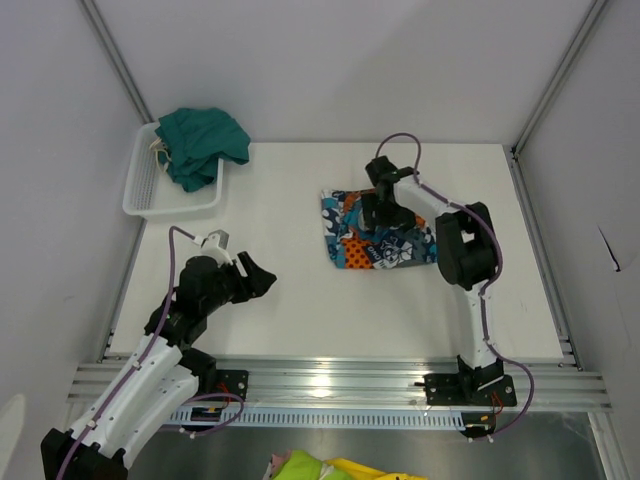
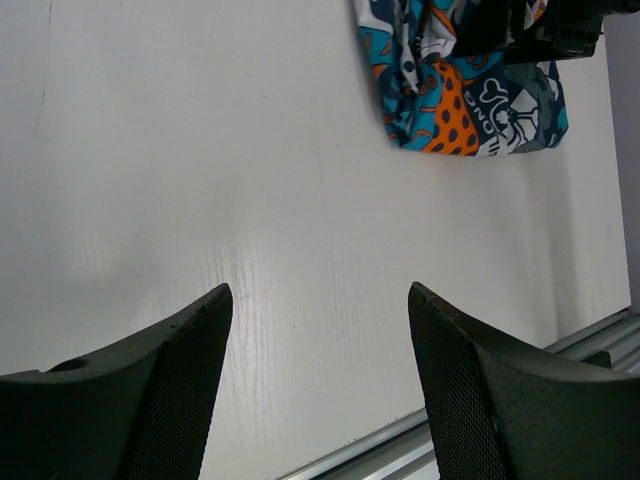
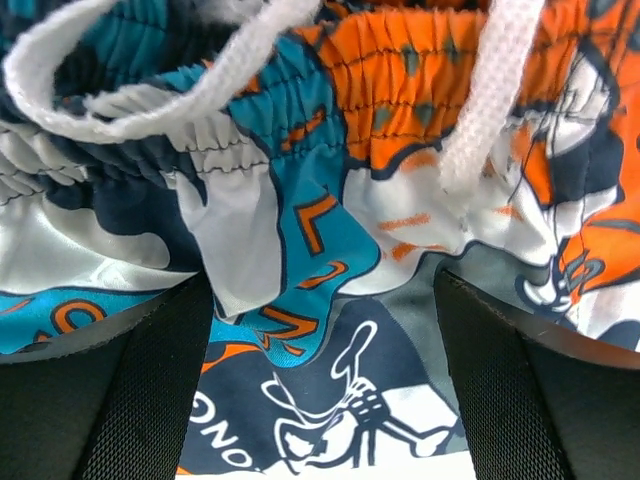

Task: Fold and stack the shorts
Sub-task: Neatly place the folded shorts to the corner

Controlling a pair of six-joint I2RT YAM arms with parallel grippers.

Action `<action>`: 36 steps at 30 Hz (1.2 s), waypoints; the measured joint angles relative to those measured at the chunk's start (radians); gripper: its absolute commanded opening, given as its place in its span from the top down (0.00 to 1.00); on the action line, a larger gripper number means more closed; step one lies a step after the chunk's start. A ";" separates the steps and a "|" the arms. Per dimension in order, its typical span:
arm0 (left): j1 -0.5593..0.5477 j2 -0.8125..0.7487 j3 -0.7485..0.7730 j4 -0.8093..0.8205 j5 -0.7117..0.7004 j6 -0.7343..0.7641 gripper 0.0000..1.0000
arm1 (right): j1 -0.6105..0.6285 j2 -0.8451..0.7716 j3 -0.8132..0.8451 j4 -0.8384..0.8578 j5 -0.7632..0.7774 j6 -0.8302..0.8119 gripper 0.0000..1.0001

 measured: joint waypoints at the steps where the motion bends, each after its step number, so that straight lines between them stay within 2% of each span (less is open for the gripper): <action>1: 0.000 0.000 0.000 0.000 0.000 0.000 0.27 | -0.036 -0.001 -0.003 0.001 0.002 -0.014 0.09; 9: 0.000 0.000 0.002 0.000 0.005 0.000 0.26 | -0.359 -0.024 -0.039 0.011 0.020 -0.056 0.09; 14: 0.000 0.016 0.004 0.001 0.016 0.001 0.26 | -0.506 -0.037 -0.059 0.068 0.126 -0.052 0.08; 19: 0.000 0.019 0.004 0.001 0.019 0.000 0.26 | -0.458 -0.140 -0.212 0.143 0.291 -0.051 0.06; 24: 0.000 0.009 0.005 0.001 0.019 0.002 0.25 | -0.362 -0.367 -0.324 0.191 0.347 -0.030 0.05; 27: 0.000 0.016 0.015 -0.002 0.016 0.010 0.24 | -0.352 -0.583 -0.404 0.294 0.299 -0.017 0.04; 28: 0.000 0.019 0.021 -0.002 0.015 0.012 0.23 | -0.353 -0.658 -0.436 0.334 0.264 -0.012 0.01; 33: 0.000 0.022 0.032 0.010 -0.009 0.021 0.18 | -0.328 -0.998 -0.676 0.579 0.069 0.014 0.01; 36: 0.000 0.027 0.031 0.025 -0.031 0.029 0.09 | -0.259 -1.120 -0.837 0.681 -0.006 0.016 0.00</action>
